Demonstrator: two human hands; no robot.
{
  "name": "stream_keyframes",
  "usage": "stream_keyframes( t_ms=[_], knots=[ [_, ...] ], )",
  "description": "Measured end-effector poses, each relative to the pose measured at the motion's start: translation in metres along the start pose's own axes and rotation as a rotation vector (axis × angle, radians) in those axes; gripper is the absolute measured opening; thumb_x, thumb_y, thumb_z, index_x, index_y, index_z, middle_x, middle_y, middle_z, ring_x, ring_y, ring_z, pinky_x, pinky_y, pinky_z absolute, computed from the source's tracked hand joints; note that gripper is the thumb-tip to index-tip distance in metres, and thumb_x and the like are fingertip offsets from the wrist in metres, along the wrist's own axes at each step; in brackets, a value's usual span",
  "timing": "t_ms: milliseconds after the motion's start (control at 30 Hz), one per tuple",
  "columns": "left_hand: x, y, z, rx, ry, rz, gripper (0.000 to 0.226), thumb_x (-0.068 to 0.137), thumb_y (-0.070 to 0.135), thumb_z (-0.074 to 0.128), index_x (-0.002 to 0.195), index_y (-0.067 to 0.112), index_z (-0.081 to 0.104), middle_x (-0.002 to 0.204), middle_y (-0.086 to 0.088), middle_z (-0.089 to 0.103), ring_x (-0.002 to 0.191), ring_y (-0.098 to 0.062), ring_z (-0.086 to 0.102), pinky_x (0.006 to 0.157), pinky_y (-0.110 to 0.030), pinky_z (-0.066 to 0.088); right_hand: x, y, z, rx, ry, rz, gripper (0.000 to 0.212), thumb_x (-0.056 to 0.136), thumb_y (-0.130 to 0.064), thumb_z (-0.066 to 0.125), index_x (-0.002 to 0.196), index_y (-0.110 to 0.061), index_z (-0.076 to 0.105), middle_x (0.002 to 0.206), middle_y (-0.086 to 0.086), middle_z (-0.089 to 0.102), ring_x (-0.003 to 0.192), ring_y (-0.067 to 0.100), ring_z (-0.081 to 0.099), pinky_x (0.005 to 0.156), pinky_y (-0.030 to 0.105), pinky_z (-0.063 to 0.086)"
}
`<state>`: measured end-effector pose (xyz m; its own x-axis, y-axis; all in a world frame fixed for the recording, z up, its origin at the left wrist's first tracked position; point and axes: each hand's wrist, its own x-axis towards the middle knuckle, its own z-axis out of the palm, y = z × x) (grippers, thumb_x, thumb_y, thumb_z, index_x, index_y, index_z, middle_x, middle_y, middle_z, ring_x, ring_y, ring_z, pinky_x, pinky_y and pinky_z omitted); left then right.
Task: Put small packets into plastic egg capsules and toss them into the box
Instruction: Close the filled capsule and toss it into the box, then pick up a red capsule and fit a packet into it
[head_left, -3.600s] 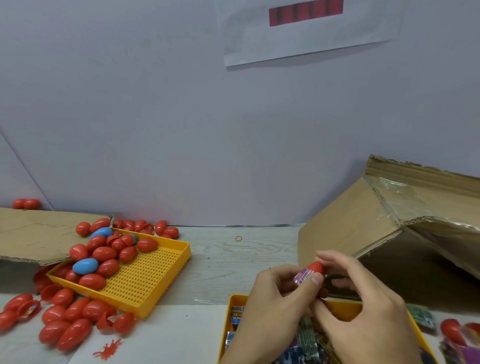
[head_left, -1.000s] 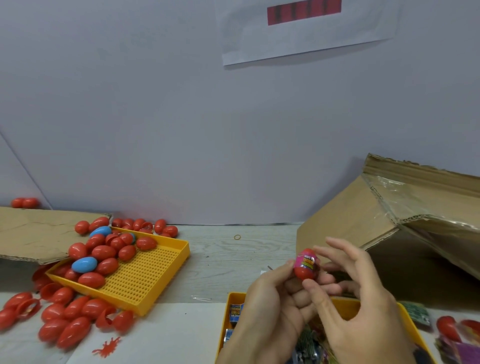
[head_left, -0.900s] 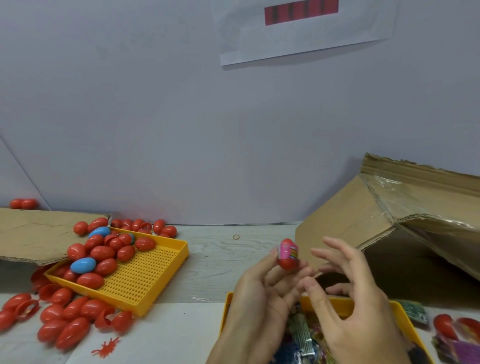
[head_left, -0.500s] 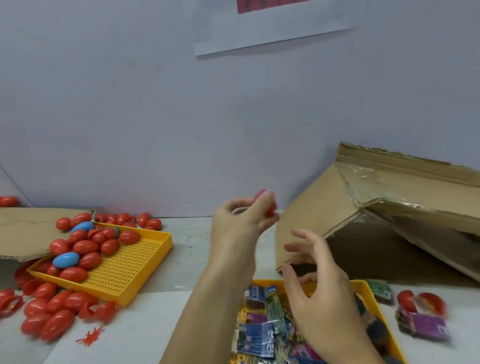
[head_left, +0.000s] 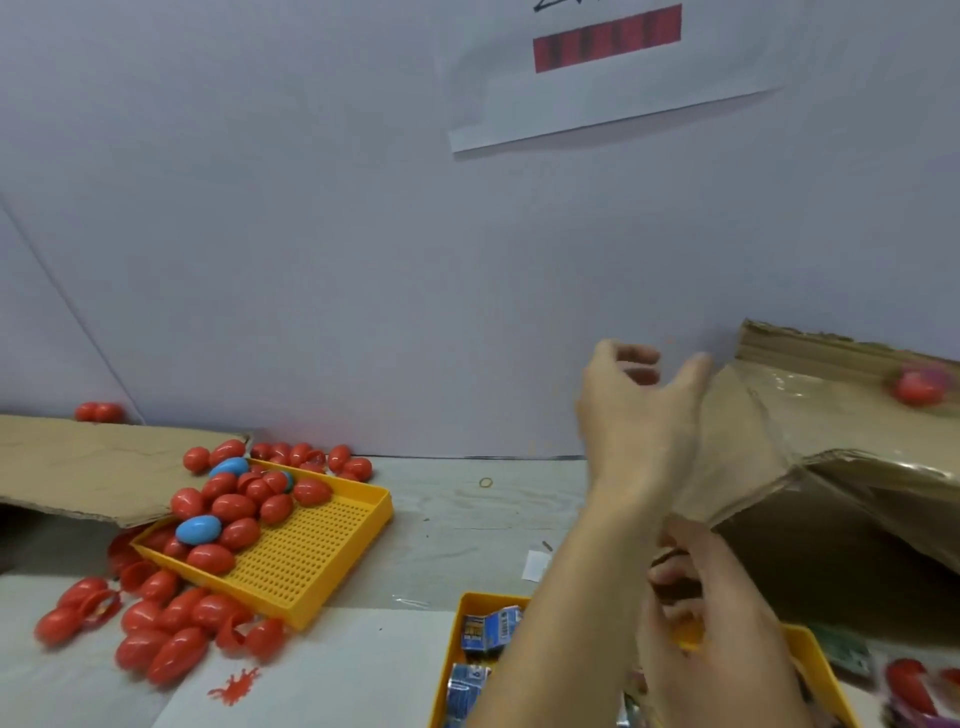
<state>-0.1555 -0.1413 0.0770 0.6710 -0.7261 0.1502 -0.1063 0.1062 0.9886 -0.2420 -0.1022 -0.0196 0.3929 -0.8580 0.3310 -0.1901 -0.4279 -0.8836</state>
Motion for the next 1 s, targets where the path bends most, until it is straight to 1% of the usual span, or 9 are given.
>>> stream_keyframes(
  t_ms=[100,233,300,400,567,667,833,933,1000],
  knots=[
    [0.013,-0.019,-0.068,0.207,0.183,0.095,0.012,0.088,0.026,0.069,0.097,0.024,0.061,0.095,0.005,0.065,0.088,-0.014,0.067,0.078,-0.036,0.060,0.001,0.000,0.007,-0.080,0.021,-0.098,0.052,0.077,-0.002,0.070,0.093,-0.048,0.053,0.095,-0.024,0.058,0.088,-0.004,0.055,0.063,0.016,0.048],
    [0.038,-0.056,-0.164,0.515,0.390,0.041,0.011,0.087,0.013,0.065,0.098,0.016,0.066,0.099,-0.003,0.068,0.085,-0.016,0.064,0.074,-0.032,0.052,0.000,0.001,0.011,-0.178,0.043,-0.119,0.055,0.071,0.001,0.073,0.088,-0.049,0.058,0.099,-0.026,0.058,0.085,0.002,0.058,0.060,0.017,0.049],
    [0.052,-0.076,-0.204,0.718,0.441,0.008,0.016,0.085,0.007,0.064,0.101,0.010,0.066,0.103,-0.009,0.067,0.093,-0.023,0.061,0.078,-0.031,0.047,0.001,0.002,0.012,-0.202,0.029,-0.098,0.053,0.072,-0.003,0.074,0.087,-0.051,0.057,0.099,-0.027,0.058,0.076,0.007,0.061,0.055,0.021,0.050],
    [0.071,-0.096,-0.250,0.999,0.434,-0.075,0.023,0.084,0.003,0.060,0.107,0.007,0.060,0.111,-0.015,0.060,0.108,-0.033,0.055,0.092,-0.042,0.047,0.002,0.003,0.015,-0.220,-0.011,-0.070,0.048,0.073,-0.006,0.074,0.084,-0.049,0.058,0.101,-0.028,0.057,0.070,0.009,0.061,0.058,0.023,0.049],
    [0.092,-0.111,-0.283,1.335,0.253,-0.138,0.034,0.088,0.004,0.060,0.120,0.010,0.052,0.124,-0.012,0.050,0.117,-0.028,0.050,0.094,-0.037,0.050,0.005,0.005,0.019,-0.209,-0.009,-0.070,0.050,0.070,0.005,0.072,0.081,-0.043,0.063,0.083,-0.018,0.065,0.076,0.002,0.060,0.058,0.022,0.047],
    [0.098,-0.111,-0.286,1.393,0.221,-0.115,0.032,0.089,0.004,0.059,0.119,0.010,0.051,0.123,-0.011,0.049,0.113,-0.027,0.052,0.088,-0.034,0.051,0.007,0.007,0.018,-0.203,0.022,-0.097,0.053,0.068,0.007,0.073,0.079,-0.044,0.064,0.090,-0.023,0.063,0.070,0.004,0.060,0.056,0.023,0.047],
    [0.094,-0.111,-0.283,1.388,0.246,-0.069,0.024,0.090,-0.001,0.055,0.106,0.012,0.045,0.112,-0.013,0.050,0.096,-0.023,0.051,0.072,-0.029,0.043,0.007,0.011,0.019,-0.330,-0.002,-0.209,0.056,0.062,0.004,0.080,0.074,-0.046,0.059,0.068,-0.023,0.060,0.082,-0.007,0.058,0.059,0.012,0.047],
    [0.085,-0.107,-0.275,1.317,0.312,0.031,0.012,0.093,0.003,0.051,0.093,0.013,0.043,0.098,-0.013,0.053,0.082,-0.022,0.048,0.066,-0.030,0.039,0.008,0.006,0.009,-0.481,-0.212,-0.372,0.045,0.058,-0.013,0.086,0.069,-0.046,0.058,0.059,-0.031,0.053,0.098,-0.019,0.047,0.068,-0.010,0.033],
    [0.079,-0.102,-0.265,1.249,0.341,0.116,0.010,0.096,0.008,0.049,0.087,0.011,0.046,0.091,-0.013,0.055,0.078,-0.022,0.048,0.064,-0.032,0.037,0.014,0.000,0.010,-0.478,-0.448,-0.366,0.012,0.081,-0.043,0.070,0.086,-0.045,0.059,0.080,-0.035,0.054,0.112,-0.025,0.031,0.082,-0.012,0.021]
  ],
)
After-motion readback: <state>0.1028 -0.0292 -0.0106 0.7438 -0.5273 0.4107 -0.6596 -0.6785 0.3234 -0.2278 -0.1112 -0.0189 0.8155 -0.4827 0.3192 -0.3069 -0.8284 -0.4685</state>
